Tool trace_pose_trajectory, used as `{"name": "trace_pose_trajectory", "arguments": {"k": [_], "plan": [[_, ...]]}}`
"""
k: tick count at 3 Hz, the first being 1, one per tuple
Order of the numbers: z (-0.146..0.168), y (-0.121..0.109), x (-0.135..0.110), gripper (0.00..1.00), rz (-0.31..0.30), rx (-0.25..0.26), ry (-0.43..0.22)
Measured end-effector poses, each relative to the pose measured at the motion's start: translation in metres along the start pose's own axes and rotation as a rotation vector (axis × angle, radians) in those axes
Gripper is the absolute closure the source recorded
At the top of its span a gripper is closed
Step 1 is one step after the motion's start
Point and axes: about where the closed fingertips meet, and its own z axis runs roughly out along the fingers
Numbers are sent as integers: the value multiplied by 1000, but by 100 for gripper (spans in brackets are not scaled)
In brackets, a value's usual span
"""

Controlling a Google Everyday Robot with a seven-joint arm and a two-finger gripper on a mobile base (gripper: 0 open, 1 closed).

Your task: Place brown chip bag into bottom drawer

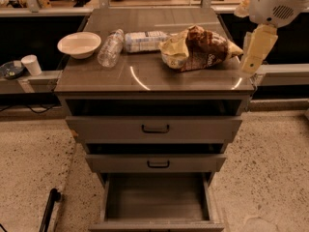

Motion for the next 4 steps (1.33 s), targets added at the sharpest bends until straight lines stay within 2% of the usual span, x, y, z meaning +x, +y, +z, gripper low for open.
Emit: {"name": "trace_pose_trajectory", "arguments": {"k": [1,2,3,4], "plan": [[15,-28,-3,0,-38,-28,-42],[16,-30,-3,0,-38,-24,-43],[20,-44,3,0,-40,-9,-76],[47,-88,12,0,-69,31,-124]]}}
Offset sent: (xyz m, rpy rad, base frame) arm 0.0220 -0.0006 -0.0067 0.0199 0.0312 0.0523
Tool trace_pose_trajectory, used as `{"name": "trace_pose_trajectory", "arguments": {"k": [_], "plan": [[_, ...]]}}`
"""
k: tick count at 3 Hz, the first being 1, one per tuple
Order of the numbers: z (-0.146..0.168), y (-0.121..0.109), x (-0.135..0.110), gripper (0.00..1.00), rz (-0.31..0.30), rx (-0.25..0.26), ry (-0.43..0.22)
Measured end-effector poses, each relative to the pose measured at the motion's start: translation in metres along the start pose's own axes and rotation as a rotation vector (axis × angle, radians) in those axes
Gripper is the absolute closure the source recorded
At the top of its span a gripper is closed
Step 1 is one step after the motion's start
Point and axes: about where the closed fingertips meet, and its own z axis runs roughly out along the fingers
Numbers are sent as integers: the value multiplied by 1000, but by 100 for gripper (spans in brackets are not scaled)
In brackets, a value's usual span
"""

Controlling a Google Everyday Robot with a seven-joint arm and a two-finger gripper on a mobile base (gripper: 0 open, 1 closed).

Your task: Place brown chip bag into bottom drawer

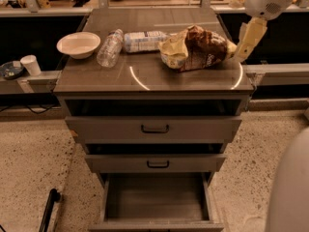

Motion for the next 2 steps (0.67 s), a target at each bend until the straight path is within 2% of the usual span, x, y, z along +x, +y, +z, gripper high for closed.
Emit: {"name": "trace_pose_trajectory", "arguments": {"k": [1,2], "plan": [[39,-32,15,0,-11,32,-12],[78,-48,26,0,55,25,-51]]}}
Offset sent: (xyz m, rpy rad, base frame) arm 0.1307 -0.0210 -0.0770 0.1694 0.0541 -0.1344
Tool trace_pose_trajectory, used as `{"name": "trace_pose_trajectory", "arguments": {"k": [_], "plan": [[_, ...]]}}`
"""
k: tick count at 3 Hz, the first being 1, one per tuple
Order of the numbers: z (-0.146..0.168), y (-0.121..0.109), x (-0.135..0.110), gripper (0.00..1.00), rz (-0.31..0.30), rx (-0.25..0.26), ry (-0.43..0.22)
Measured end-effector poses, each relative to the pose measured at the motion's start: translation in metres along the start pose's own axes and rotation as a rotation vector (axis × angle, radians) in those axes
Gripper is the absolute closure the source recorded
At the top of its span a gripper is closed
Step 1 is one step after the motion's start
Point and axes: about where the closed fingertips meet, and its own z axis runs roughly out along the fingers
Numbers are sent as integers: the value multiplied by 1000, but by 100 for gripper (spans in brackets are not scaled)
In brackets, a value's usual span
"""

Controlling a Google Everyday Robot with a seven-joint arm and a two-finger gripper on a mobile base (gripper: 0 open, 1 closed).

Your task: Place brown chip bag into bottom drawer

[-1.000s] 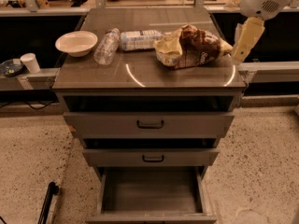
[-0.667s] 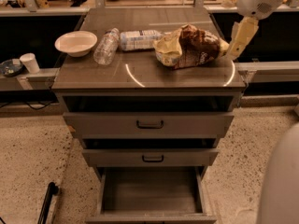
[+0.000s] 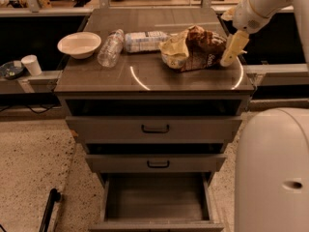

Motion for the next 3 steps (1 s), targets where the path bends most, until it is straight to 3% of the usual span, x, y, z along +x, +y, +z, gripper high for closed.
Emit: {"name": "trace_pose_trajectory", "arguments": {"k": [1,2,3], "plan": [[24,-4,-14,18,69,-14,-105],[51,-12,-15,43,172,-9,-146],[51,-19,-25,66,207,23,-202]]}}
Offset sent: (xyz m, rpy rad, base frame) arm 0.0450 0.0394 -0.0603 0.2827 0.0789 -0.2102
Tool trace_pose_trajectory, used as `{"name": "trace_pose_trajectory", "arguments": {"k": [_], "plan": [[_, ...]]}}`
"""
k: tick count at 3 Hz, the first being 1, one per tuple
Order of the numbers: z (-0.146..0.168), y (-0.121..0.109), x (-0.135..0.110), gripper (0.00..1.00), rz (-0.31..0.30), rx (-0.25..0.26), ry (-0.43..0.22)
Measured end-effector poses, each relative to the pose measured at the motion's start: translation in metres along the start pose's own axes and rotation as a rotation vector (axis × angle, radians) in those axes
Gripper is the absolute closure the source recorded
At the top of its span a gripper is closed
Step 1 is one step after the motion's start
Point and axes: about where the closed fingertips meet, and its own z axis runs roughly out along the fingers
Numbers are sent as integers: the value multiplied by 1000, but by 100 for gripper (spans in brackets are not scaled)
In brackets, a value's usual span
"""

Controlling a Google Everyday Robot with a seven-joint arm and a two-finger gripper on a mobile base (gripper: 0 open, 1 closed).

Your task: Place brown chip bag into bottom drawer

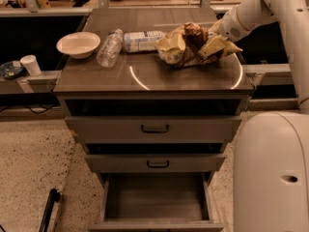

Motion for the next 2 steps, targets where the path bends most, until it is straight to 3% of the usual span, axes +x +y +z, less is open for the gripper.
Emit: {"name": "trace_pose_trajectory", "arguments": {"k": [1,2], "plan": [[-20,4,-10,89,78,23,-156],[-71,18,-21,100,136,87,-306]]}}
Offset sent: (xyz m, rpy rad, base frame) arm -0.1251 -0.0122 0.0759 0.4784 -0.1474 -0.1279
